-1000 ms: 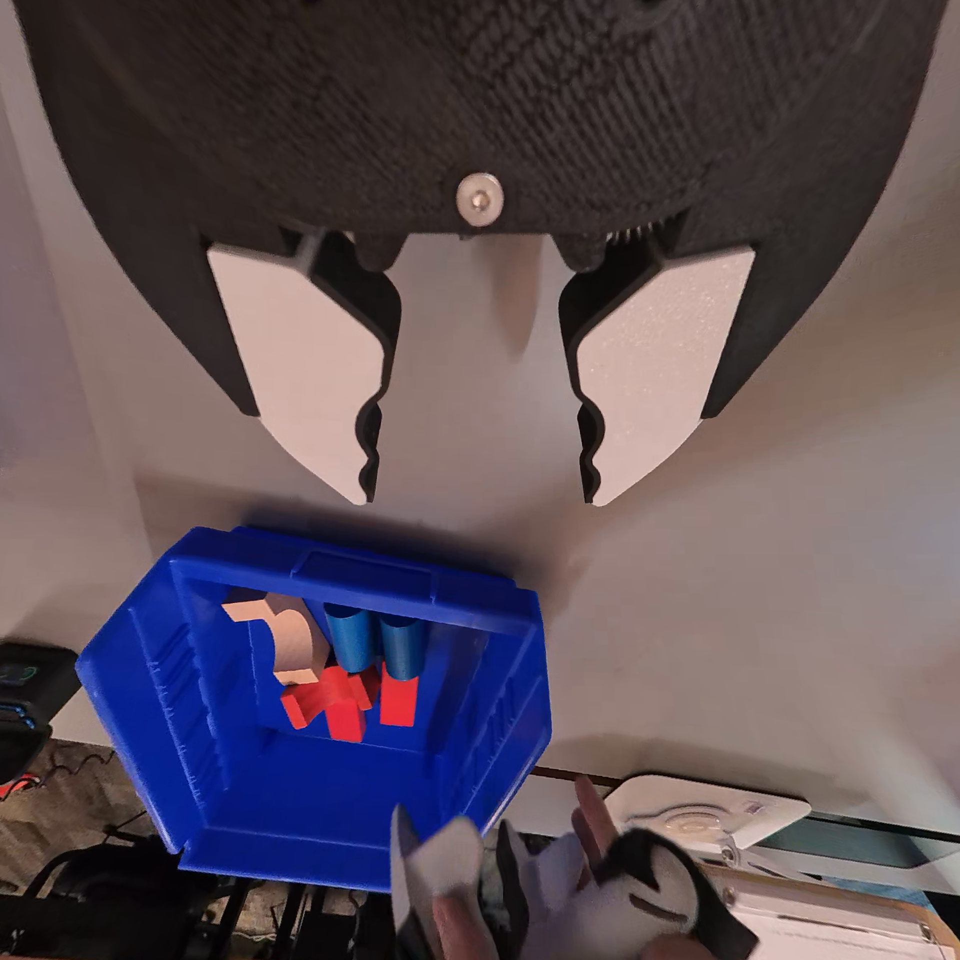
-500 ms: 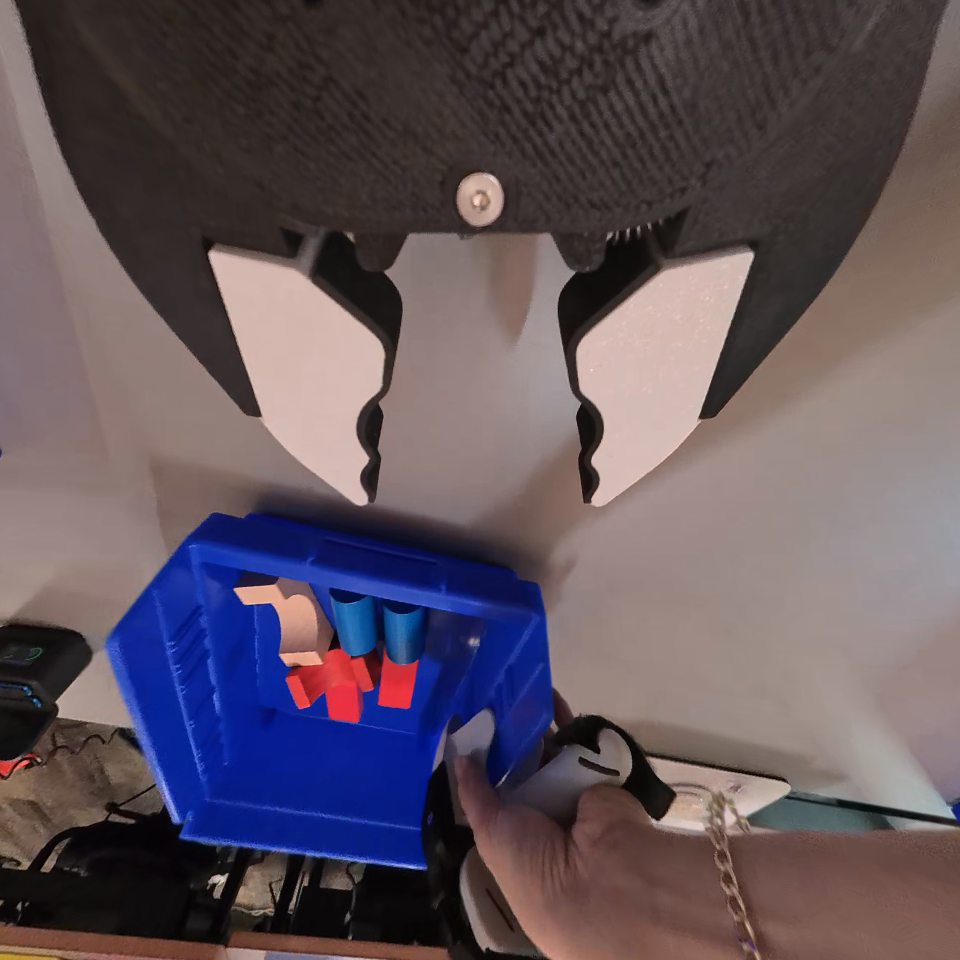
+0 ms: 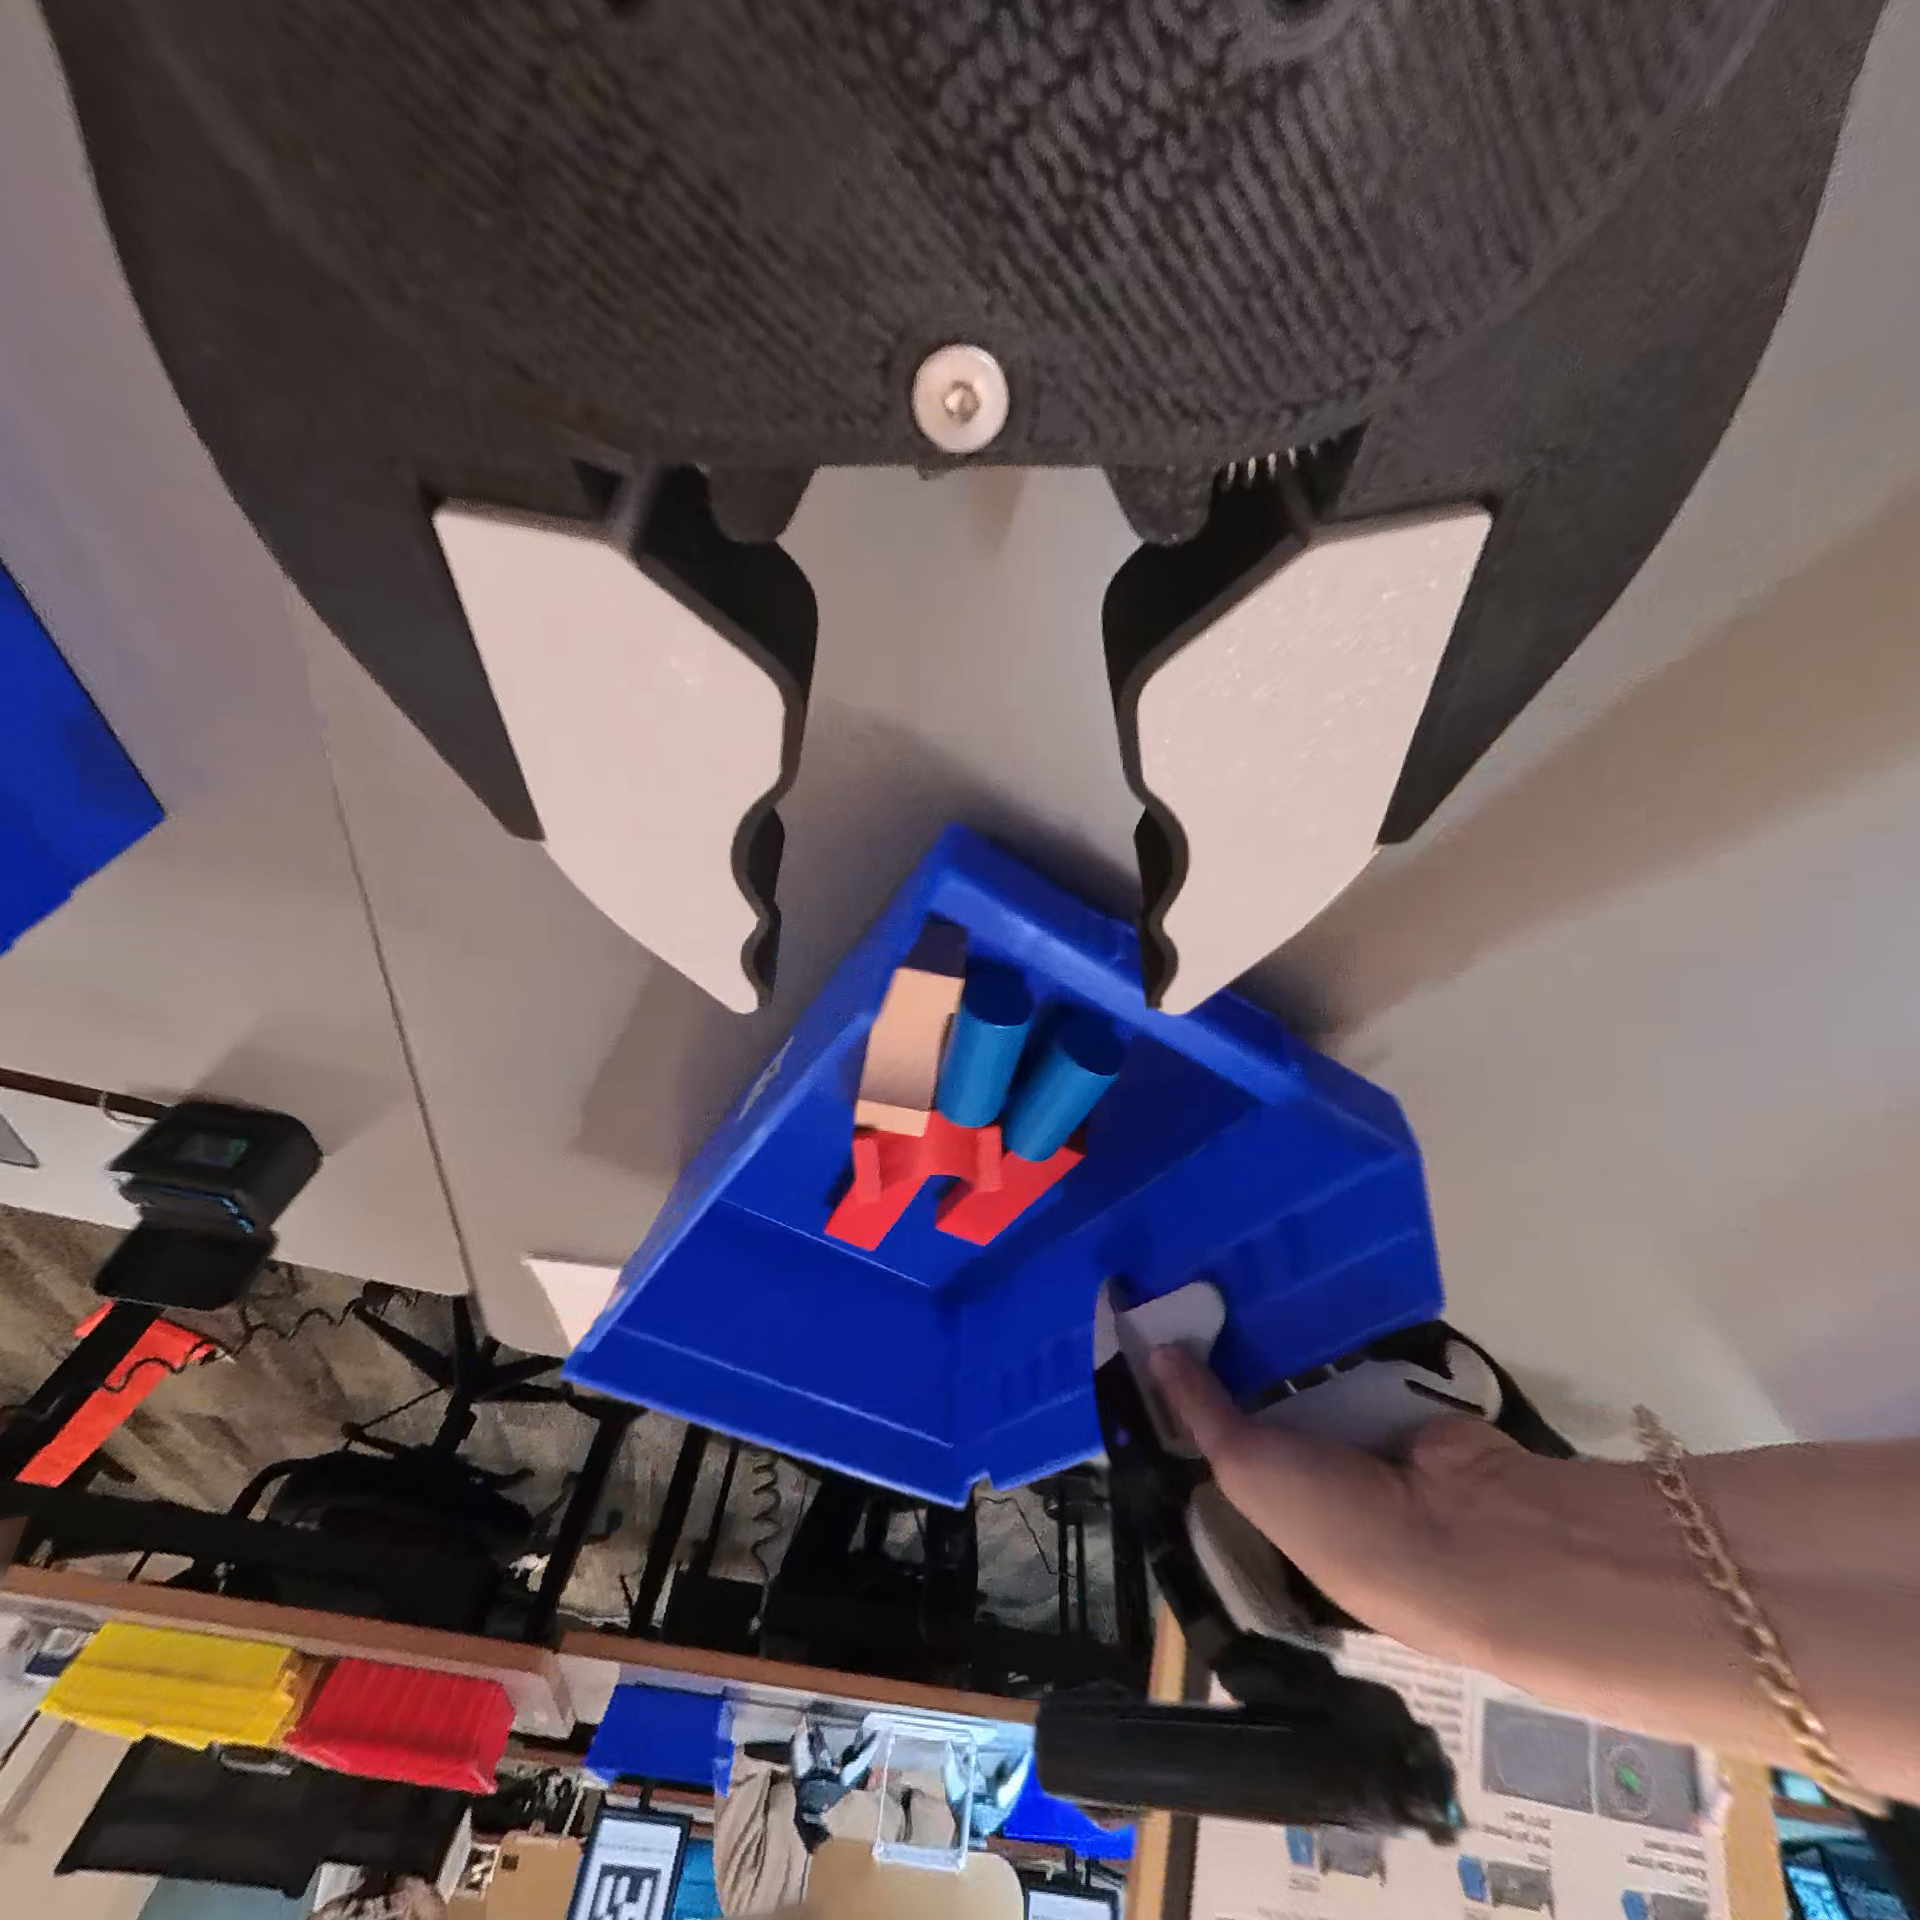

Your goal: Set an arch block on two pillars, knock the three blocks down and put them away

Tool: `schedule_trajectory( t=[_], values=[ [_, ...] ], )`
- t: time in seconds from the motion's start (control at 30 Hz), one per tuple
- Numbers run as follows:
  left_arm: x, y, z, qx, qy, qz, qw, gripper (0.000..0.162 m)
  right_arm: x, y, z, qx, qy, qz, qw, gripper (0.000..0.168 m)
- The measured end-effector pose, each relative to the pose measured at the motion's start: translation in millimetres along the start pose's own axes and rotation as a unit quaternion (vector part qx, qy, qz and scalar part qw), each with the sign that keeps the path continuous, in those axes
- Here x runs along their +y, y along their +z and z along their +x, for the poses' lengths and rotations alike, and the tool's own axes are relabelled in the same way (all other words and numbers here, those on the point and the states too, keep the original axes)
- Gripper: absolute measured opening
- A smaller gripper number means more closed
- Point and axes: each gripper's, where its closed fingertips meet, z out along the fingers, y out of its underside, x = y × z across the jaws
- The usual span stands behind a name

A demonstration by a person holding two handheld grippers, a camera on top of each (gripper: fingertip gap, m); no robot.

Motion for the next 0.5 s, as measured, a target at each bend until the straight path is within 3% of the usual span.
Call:
schedule_trajectory(
  t=[0.27,0.5],
  values=[
    [89.8,-37.1,-72.5,0.017,-0.004,0.005,1.000,0.006,-17.3,15.3,-51.4,-0.042,-0.045,-0.004,0.998,0.073],
    [191.1,-81.4,-167.9,0.004,-0.030,0.008,1.000,0.006,-50.1,27.7,-149.7,-0.178,-0.021,0.043,0.983,0.090]
  ],
)
